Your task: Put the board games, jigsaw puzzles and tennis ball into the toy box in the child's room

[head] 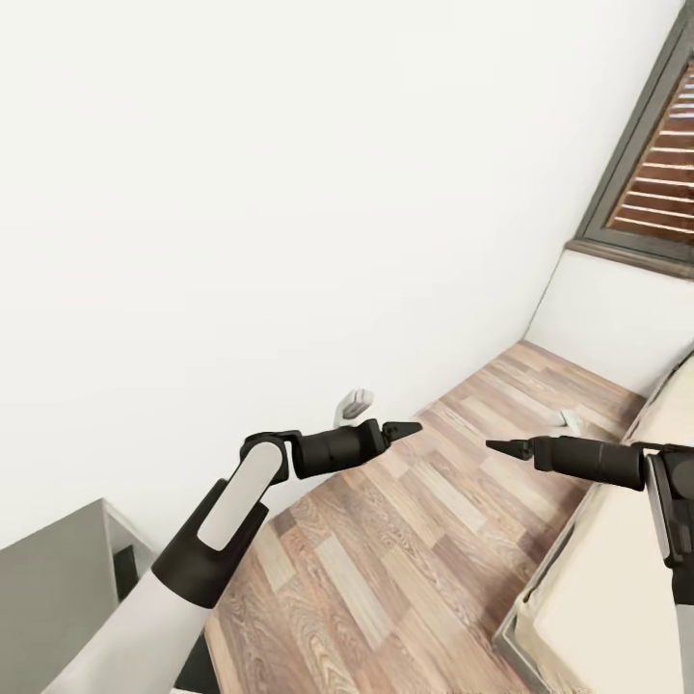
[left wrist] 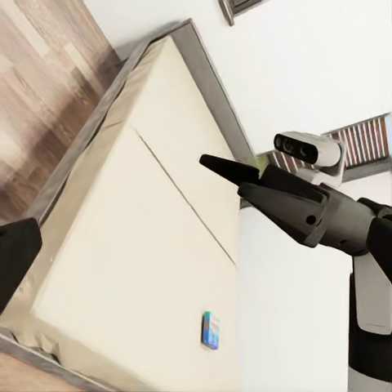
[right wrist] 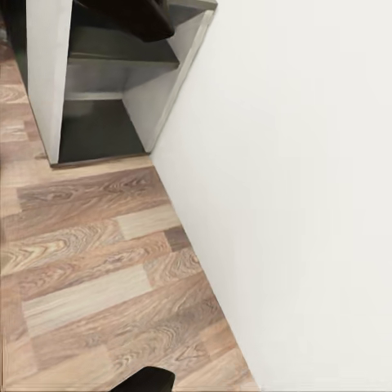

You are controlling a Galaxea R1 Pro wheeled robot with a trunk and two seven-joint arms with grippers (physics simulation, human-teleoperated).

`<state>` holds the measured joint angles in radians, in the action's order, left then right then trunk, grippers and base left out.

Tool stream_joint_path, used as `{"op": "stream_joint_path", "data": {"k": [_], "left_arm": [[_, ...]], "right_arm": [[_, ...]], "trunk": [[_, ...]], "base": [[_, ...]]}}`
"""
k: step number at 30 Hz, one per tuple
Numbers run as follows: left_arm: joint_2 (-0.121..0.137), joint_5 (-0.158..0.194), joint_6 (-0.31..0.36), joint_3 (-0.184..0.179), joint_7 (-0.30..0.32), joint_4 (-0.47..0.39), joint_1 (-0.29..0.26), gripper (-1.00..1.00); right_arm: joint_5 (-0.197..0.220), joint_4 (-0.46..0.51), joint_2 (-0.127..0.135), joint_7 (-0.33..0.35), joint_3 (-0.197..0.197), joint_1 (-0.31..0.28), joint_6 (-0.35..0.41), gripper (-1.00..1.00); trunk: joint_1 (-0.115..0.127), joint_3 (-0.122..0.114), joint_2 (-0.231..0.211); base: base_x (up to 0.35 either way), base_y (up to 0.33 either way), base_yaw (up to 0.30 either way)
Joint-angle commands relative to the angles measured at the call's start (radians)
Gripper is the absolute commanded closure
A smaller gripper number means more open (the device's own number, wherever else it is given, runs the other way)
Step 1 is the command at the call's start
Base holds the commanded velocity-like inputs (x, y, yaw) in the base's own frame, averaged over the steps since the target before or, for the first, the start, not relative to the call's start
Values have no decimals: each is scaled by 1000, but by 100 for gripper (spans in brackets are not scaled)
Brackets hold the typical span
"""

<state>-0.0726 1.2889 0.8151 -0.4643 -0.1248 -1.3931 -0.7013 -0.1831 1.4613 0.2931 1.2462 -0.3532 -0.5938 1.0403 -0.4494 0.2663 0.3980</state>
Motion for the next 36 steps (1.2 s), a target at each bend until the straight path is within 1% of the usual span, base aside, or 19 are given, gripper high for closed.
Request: {"op": "stream_joint_path", "data": {"k": [1, 9, 14, 36], "left_arm": [[0, 11, 3, 0, -10, -1, -1, -100], [0, 10, 3, 3, -10, 0, 0, -100], [0, 10, 3, 5, -10, 1, 1, -100], [0, 12, 3, 7, -10, 7, 5, -100]], "right_arm": [[-10, 1, 0, 10, -1, -1, 7, -100], [-10, 1, 0, 10, -1, -1, 7, -100], [-10, 1, 0, 10, -1, -1, 7, -100], [-10, 1, 0, 10, -1, -1, 7, -100]], "trunk": [[-1, 1, 2], [-1, -7, 2], [-1, -13, 2], [-1, -35, 2]], "base": [[0, -203, -244], [0, -222, -243], [0, -142, -242], [0, -29, -242]]}}
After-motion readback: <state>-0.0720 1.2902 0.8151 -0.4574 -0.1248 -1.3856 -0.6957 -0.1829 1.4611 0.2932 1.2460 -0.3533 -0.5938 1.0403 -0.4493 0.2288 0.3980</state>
